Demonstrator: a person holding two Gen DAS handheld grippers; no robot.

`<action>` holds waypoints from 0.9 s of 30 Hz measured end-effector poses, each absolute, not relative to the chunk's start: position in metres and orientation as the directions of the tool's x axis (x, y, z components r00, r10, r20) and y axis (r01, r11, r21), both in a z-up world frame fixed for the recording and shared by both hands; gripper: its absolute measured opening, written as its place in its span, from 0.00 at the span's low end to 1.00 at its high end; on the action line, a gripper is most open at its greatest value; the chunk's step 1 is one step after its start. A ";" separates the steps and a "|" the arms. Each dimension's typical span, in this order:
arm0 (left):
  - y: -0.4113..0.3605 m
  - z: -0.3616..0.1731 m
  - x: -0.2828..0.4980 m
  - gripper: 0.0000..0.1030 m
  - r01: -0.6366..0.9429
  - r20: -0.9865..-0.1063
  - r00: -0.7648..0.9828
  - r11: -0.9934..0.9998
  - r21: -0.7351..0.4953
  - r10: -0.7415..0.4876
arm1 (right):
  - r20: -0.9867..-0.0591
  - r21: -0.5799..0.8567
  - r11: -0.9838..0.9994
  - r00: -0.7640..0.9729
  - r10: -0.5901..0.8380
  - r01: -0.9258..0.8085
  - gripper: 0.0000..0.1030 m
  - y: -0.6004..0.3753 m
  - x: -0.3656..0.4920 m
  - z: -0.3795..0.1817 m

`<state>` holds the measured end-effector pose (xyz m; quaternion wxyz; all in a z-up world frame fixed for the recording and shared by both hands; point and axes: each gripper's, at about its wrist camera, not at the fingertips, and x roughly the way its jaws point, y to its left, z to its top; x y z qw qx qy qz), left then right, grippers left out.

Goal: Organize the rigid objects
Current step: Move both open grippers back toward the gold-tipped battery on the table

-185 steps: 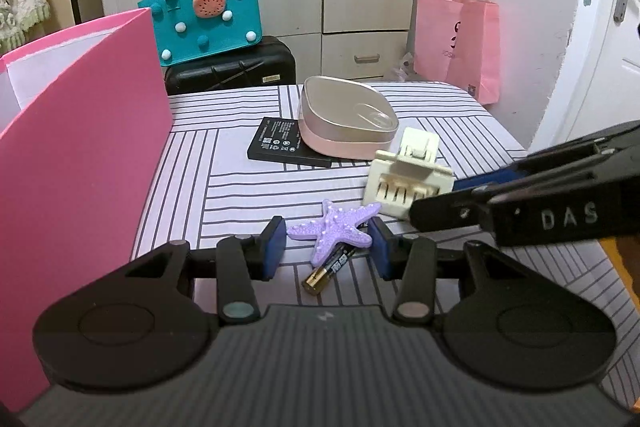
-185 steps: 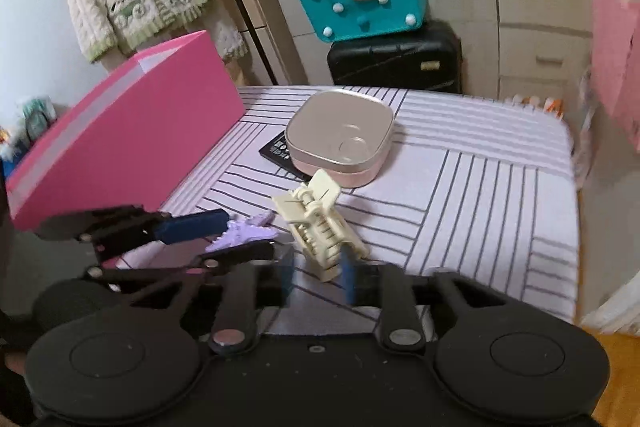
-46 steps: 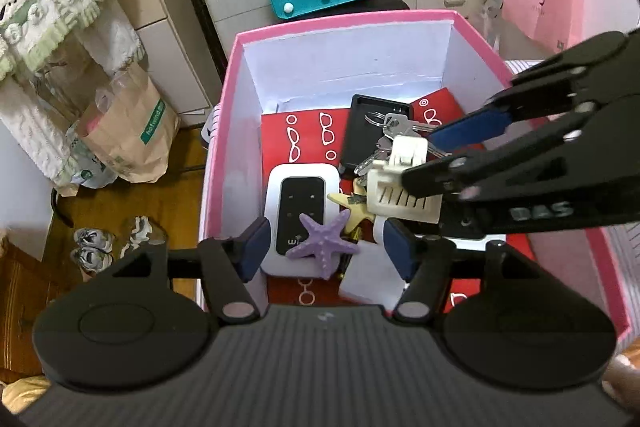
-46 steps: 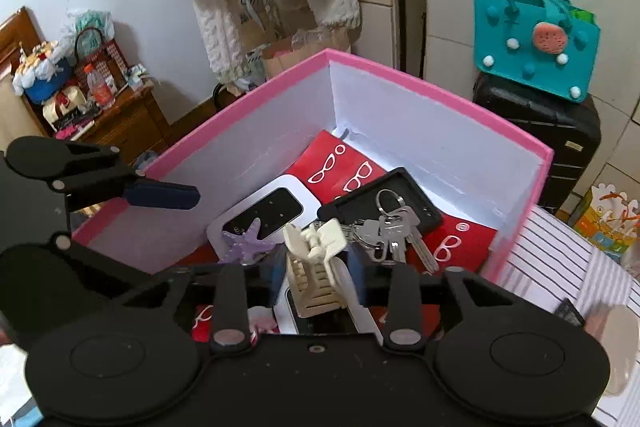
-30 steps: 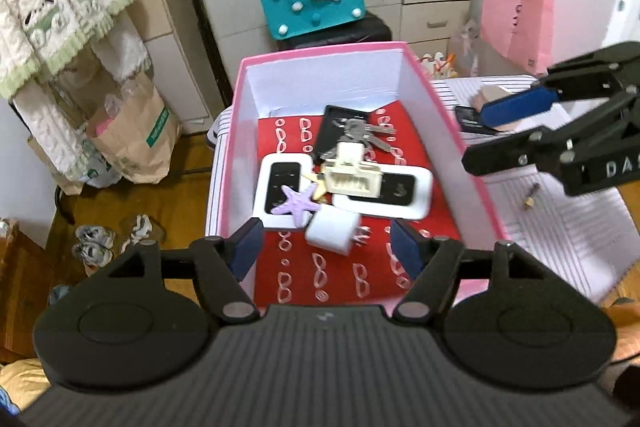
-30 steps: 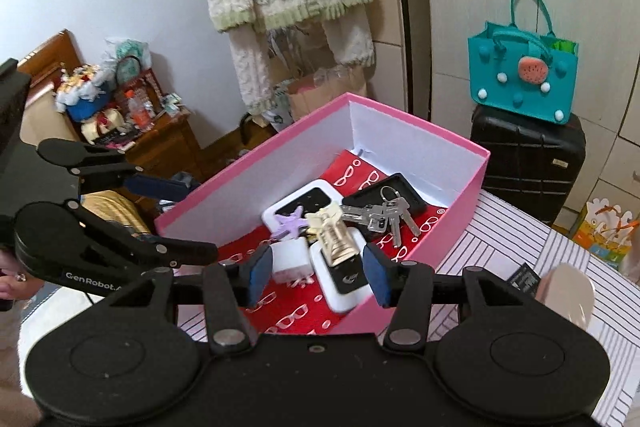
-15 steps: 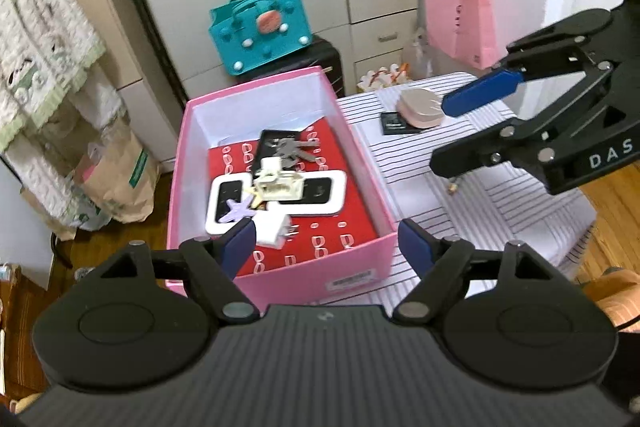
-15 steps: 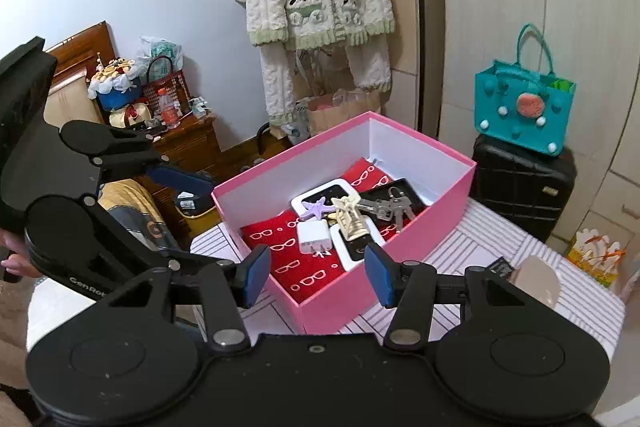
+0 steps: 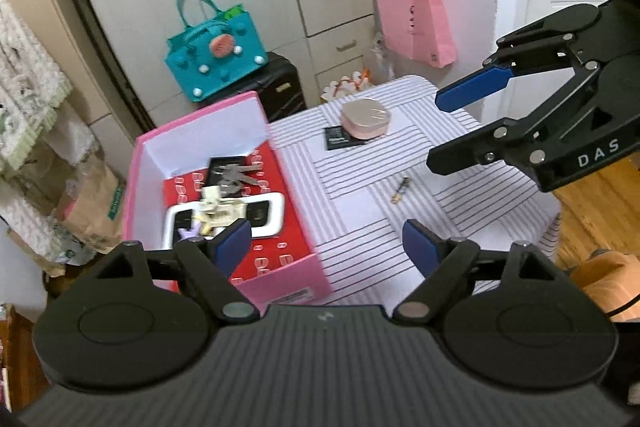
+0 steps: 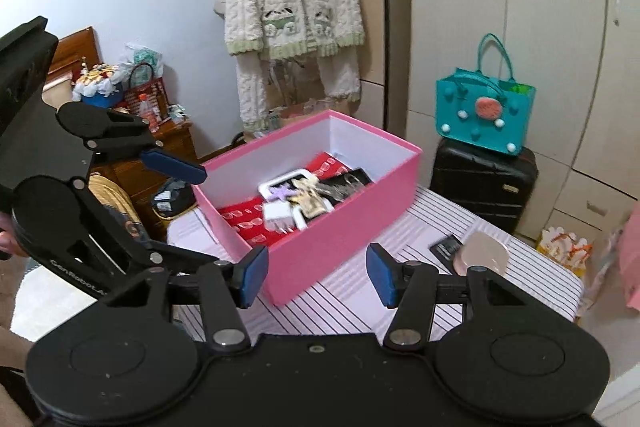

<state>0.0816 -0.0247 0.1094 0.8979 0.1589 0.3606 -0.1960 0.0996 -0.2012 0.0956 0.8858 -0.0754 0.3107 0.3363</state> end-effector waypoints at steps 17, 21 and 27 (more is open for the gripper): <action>-0.093 0.038 0.114 0.80 0.445 -0.658 0.669 0.895 -0.017 -0.346 | -0.587 0.172 0.811 0.602 0.541 -0.560 0.70 -0.290 0.122 0.041; -0.107 0.020 0.125 0.80 0.442 -0.638 0.669 0.894 -0.070 -0.381 | -0.583 0.212 0.819 0.604 0.543 -0.532 0.78 -0.304 0.136 0.022; -0.130 -0.009 0.138 0.80 0.396 -0.593 0.741 0.918 0.010 -0.314 | -0.557 0.249 0.822 0.618 0.555 -0.513 0.83 -0.316 0.155 -0.008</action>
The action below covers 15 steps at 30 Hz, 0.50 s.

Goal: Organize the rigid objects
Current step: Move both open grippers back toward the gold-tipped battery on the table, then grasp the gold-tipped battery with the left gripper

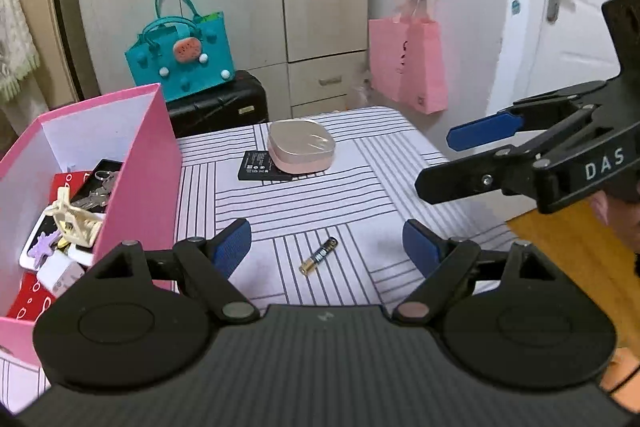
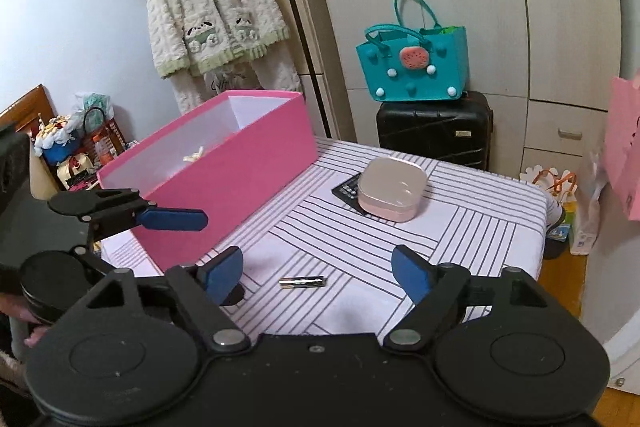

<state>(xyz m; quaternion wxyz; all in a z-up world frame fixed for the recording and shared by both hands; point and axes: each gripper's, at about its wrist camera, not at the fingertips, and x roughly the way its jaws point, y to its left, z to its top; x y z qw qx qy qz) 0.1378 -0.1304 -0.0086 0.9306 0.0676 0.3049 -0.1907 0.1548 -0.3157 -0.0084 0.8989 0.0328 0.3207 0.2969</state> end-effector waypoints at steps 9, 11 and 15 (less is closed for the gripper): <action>-0.138 -0.049 0.164 0.80 0.346 -0.633 0.717 0.937 -0.040 -0.292 | -0.504 0.238 0.826 0.662 0.555 -0.511 0.88 -0.319 0.171 -0.036; -0.139 -0.057 0.166 0.80 0.337 -0.635 0.719 0.941 -0.038 -0.283 | -0.502 0.220 0.827 0.667 0.550 -0.517 0.88 -0.317 0.175 -0.041; -0.141 -0.068 0.171 0.80 0.326 -0.635 0.728 0.945 -0.008 -0.257 | -0.519 0.214 0.827 0.657 0.547 -0.520 0.88 -0.313 0.182 -0.050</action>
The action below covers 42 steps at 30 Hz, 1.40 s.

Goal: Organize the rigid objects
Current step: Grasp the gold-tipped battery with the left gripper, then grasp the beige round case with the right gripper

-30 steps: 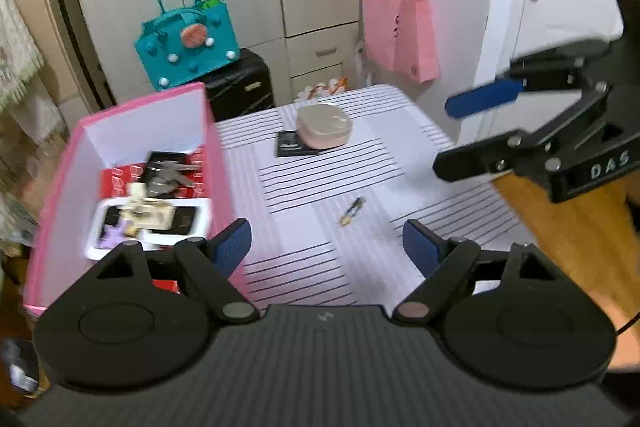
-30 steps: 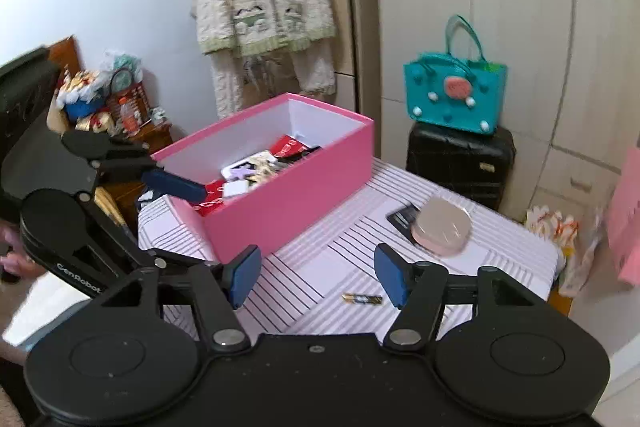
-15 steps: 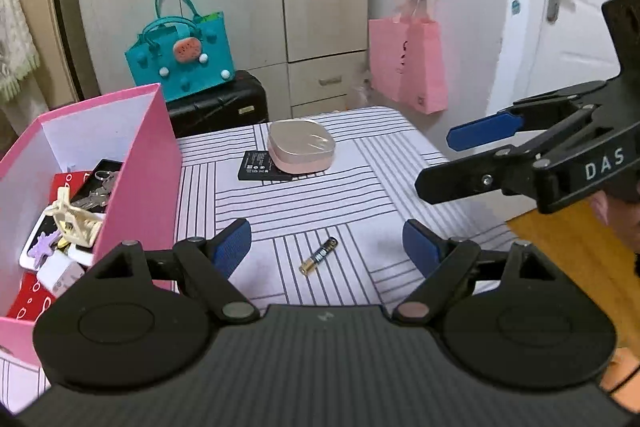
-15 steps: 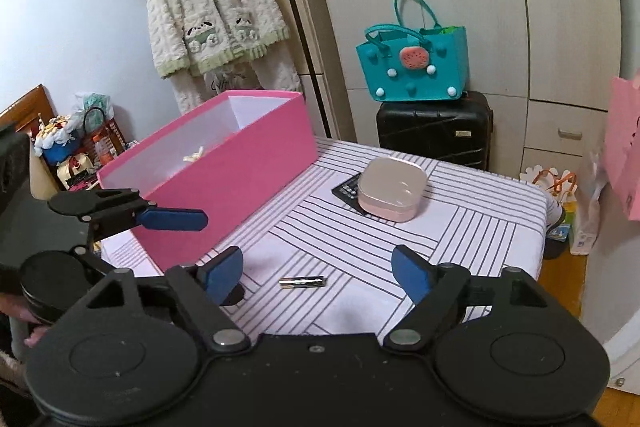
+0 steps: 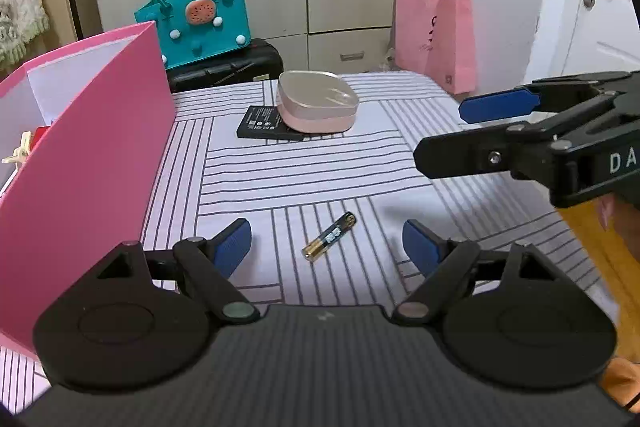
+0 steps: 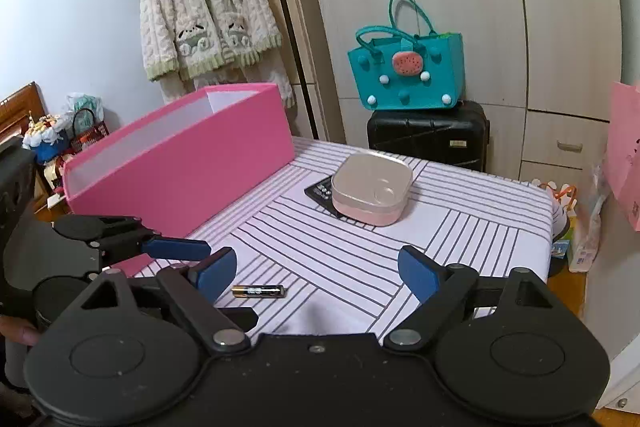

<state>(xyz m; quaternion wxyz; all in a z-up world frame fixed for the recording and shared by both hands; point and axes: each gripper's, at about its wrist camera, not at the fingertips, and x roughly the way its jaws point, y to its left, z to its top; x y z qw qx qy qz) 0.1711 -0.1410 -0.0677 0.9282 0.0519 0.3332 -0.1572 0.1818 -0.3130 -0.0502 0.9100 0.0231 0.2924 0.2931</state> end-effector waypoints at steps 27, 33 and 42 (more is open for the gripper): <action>-0.136 -0.084 0.207 0.10 0.284 -0.633 0.740 0.959 -0.011 -0.226 | -0.576 0.156 0.859 0.662 0.480 -0.487 0.90 -0.293 0.240 -0.075; -0.136 -0.081 0.211 0.08 0.289 -0.647 0.727 0.957 -0.015 -0.230 | -0.603 0.143 0.875 0.660 0.448 -0.463 0.90 -0.282 0.263 -0.080; -0.131 -0.082 0.216 0.08 0.291 -0.648 0.718 0.955 -0.051 -0.254 | -0.626 0.150 0.881 0.647 0.437 -0.449 0.90 -0.271 0.288 -0.090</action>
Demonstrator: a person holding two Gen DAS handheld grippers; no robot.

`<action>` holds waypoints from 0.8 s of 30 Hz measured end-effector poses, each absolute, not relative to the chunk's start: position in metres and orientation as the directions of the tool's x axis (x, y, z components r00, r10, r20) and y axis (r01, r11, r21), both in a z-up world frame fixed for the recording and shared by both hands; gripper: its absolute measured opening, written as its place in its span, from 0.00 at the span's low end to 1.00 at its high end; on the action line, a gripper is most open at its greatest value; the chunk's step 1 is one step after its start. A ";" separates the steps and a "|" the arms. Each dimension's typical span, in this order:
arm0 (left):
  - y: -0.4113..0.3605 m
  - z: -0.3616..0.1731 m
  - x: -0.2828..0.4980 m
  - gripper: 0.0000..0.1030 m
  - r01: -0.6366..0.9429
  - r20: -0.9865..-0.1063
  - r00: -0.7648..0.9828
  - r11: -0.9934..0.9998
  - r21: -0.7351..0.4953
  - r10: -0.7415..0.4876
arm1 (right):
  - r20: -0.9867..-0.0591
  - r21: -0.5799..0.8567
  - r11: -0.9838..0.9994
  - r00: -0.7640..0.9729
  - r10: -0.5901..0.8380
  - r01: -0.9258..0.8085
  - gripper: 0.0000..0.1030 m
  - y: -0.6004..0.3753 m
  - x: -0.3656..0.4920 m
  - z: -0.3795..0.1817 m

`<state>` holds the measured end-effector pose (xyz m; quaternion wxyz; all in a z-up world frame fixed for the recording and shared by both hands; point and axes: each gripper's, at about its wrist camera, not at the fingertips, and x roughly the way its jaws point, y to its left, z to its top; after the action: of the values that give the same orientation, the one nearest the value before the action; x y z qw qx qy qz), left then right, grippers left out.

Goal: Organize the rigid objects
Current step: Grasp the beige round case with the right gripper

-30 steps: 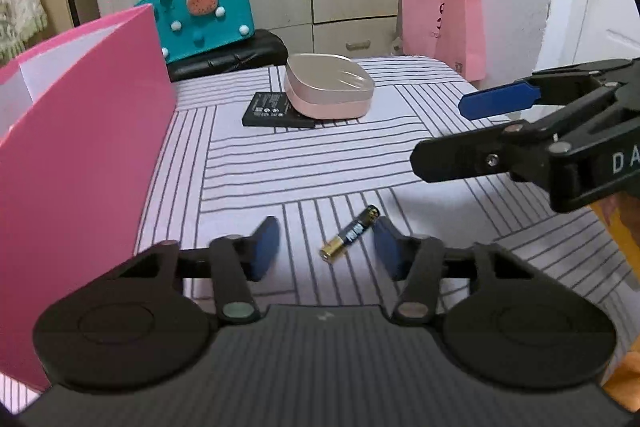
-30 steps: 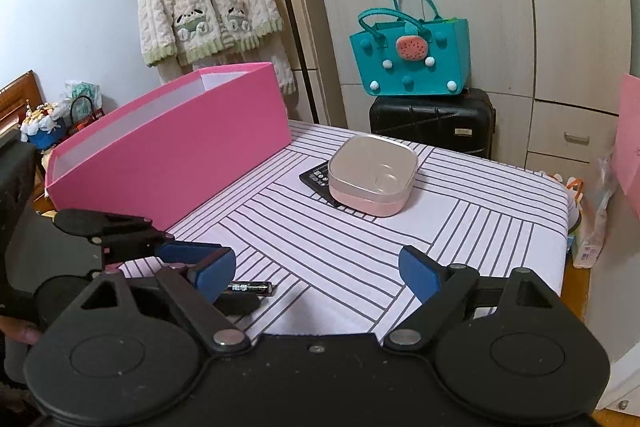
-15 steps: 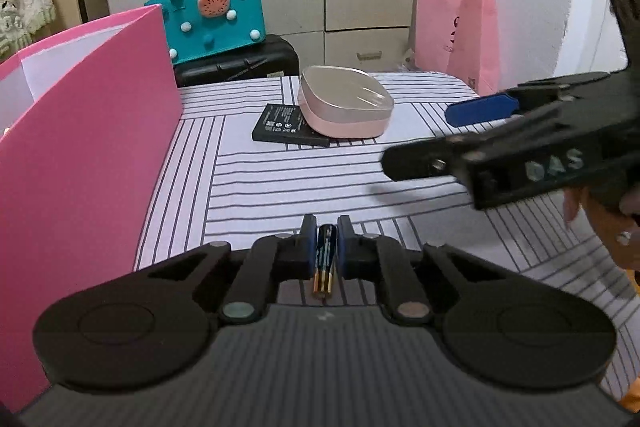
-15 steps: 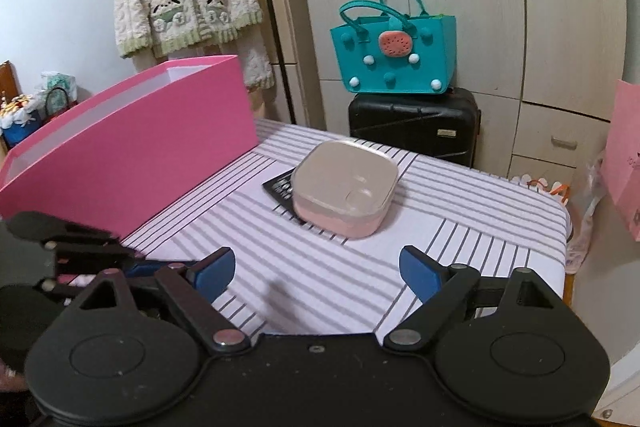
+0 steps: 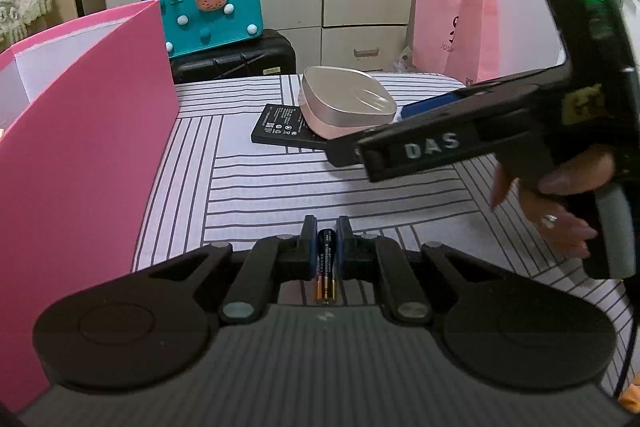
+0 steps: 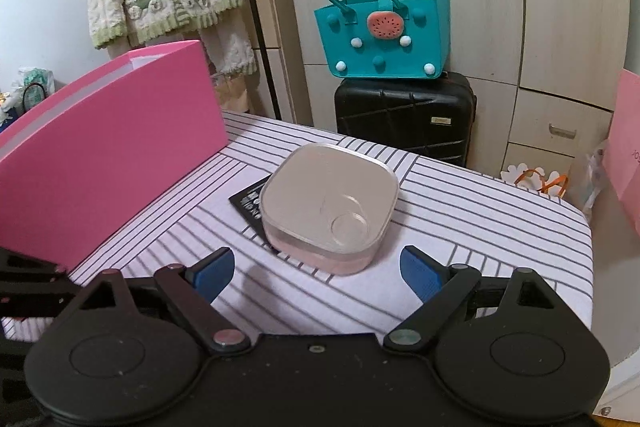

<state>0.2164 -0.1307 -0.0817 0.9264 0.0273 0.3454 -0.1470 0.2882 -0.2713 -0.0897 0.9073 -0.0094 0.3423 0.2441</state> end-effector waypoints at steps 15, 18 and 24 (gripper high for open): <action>-0.132 -0.082 0.221 0.08 0.287 -0.657 0.711 0.956 -0.055 -0.251 | -0.624 0.202 0.905 0.663 0.413 -0.373 0.80 -0.257 0.317 -0.091; -0.131 -0.080 0.222 0.08 0.285 -0.663 0.703 0.956 -0.068 -0.257 | -0.642 0.201 0.907 0.650 0.407 -0.369 0.79 -0.262 0.314 -0.087; -0.127 -0.078 0.223 0.08 0.291 -0.677 0.677 0.950 -0.113 -0.288 | -0.652 0.213 0.914 0.647 0.397 -0.346 0.79 -0.271 0.301 -0.084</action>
<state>0.2233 -0.1270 -0.0776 0.9157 0.0022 0.3694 -0.1583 0.3008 -0.2713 -0.0835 0.9067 0.0344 0.3671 0.2048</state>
